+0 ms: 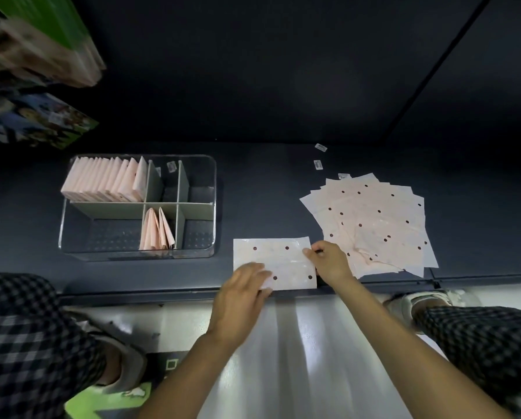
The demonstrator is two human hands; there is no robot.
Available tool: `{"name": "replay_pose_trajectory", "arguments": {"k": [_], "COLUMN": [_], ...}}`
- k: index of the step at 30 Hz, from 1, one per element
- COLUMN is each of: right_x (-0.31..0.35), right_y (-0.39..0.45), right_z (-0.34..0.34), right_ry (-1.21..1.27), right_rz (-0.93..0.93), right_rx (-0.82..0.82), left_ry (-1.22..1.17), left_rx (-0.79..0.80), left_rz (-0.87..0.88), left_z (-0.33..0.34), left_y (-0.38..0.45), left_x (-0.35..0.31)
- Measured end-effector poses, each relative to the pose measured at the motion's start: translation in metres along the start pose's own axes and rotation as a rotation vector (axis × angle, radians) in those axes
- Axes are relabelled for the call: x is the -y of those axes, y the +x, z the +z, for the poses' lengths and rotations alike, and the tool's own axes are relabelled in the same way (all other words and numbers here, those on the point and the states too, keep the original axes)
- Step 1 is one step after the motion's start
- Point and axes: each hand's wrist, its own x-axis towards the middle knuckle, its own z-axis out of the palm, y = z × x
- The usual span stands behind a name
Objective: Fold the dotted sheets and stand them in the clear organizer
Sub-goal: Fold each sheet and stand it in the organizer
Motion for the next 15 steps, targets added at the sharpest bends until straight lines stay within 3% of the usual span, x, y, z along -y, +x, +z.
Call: {"name": "replay_pose_trajectory", "arguments": {"k": [3, 8, 9, 11, 12, 13, 15], "right_x": [-0.001, 0.001, 0.001, 0.000, -0.002, -0.006, -0.015], "right_y": [0.007, 0.002, -0.004, -0.018, -0.024, -0.029, -0.037], "right_z": [0.003, 0.005, 0.005, 0.004, 0.004, 0.004, 0.005], "right_ry": [-0.061, -0.120, -0.233, -0.447, -0.478, -0.490, -0.519], "right_rz": [0.010, 0.030, -0.048, -0.405, -0.597, -0.733, -0.826], "right_rx": [-0.018, -0.083, -0.196, -0.427, -0.461, -0.407, -0.206], "left_ry": [0.210, 0.380, 0.410, 0.439, 0.454, 0.470, 0.480], "left_rx": [0.176, 0.441, 0.451, 0.462, 0.468, 0.471, 0.469], "left_rz": [0.080, 0.014, 0.020, 0.008, 0.007, 0.012, 0.020], "left_z": [0.006, 0.014, 0.014, 0.013, 0.012, 0.011, 0.011], "left_y": [-0.011, -0.025, -0.026, -0.026, -0.025, -0.024, -0.022], "left_x": [0.002, 0.023, 0.025, 0.028, 0.029, 0.031, 0.034]}}
